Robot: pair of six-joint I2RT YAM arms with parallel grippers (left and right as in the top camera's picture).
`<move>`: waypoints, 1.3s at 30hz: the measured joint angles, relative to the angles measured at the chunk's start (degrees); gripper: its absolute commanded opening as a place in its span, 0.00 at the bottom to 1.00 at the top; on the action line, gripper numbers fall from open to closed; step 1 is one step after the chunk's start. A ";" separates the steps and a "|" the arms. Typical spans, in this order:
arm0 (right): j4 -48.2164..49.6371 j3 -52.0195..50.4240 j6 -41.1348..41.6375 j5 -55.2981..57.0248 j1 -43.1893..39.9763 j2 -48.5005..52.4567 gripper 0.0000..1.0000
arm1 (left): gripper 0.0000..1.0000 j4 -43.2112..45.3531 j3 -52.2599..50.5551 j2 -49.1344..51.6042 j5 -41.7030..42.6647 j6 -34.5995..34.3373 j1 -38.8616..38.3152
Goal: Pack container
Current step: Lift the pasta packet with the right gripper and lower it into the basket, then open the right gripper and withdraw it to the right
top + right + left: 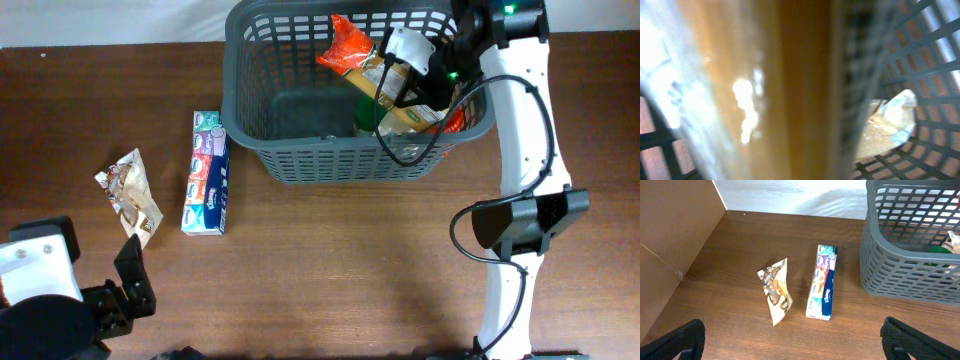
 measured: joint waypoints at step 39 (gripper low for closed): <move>4.90 -2.36 3.65 -3.80 4.22 -0.74 0.99 | 1.00 -0.02 0.00 0.00 -0.02 0.00 0.00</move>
